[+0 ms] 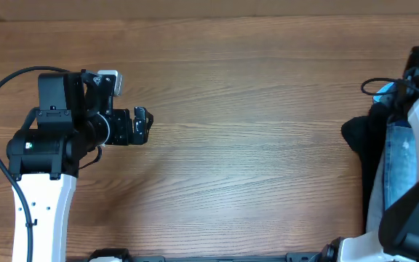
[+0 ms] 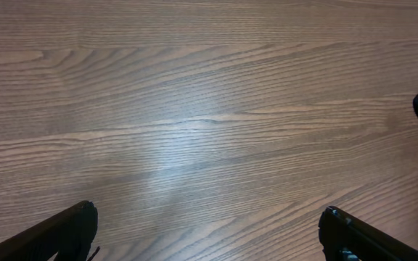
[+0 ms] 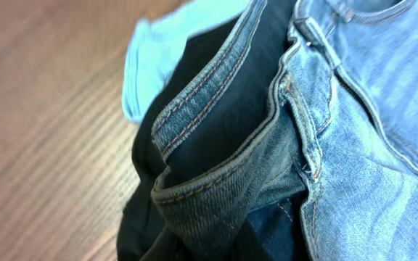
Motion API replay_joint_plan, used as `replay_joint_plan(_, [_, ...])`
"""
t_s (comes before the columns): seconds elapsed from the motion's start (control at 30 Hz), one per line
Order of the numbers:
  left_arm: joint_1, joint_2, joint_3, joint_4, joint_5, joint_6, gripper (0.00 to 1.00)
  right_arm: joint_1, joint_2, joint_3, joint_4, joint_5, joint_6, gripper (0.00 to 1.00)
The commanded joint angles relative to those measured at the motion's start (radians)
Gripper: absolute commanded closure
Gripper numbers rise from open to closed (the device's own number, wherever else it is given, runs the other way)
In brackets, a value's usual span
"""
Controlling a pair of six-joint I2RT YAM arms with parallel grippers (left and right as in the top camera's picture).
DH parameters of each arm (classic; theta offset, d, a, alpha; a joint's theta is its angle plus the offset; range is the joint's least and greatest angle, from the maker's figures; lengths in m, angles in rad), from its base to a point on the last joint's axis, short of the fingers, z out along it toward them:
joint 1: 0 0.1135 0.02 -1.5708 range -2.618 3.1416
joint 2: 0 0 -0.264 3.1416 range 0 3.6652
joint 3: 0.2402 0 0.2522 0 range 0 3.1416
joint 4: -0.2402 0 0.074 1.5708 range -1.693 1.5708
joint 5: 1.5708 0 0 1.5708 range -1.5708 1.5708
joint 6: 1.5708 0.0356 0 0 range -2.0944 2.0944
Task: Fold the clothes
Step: 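Lift the light-blue jeans from the pile with the right gripper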
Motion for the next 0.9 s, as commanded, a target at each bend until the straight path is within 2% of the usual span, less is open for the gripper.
replay_joint_plan(0.0, [0.005, -0.002, 0.023, -0.002, 0.015, 0.023, 0.00, 0.008, -0.063, 0.066, 0.033, -0.045, 0.017, 0.95])
replay_joint_plan(0.23, [0.005, -0.002, 0.023, -0.007, 0.015, 0.022, 0.00, 0.007, -0.074, 0.066, -0.018, 0.003, 0.033, 0.95])
replay_joint_plan(0.33, [0.005, -0.002, 0.023, -0.017, 0.015, 0.023, 0.00, -0.005, -0.074, 0.066, -0.118, 0.206, 0.206, 0.95])
replay_joint_plan(0.4, [0.005, -0.002, 0.023, -0.027, 0.015, 0.023, 0.00, -0.027, -0.074, 0.066, -0.140, 0.222, 0.236, 0.95])
replay_joint_plan(0.5, [0.005, -0.002, 0.023, -0.030, 0.015, 0.023, 0.00, -0.064, -0.074, 0.067, -0.121, 0.115, 0.206, 0.96])
replay_joint_plan(0.6, [0.005, -0.002, 0.023, -0.029, 0.015, 0.023, 0.00, -0.098, -0.074, 0.067, -0.077, -0.087, 0.061, 0.96])
replay_joint_plan(0.73, [0.005, -0.002, 0.023, -0.023, 0.015, 0.023, 0.00, -0.131, -0.074, 0.067, -0.056, -0.240, 0.024, 0.96])
replay_joint_plan(0.87, [0.005, -0.002, 0.023, -0.020, 0.015, 0.023, 0.00, -0.132, -0.074, 0.067, -0.057, -0.298, -0.031, 0.86])
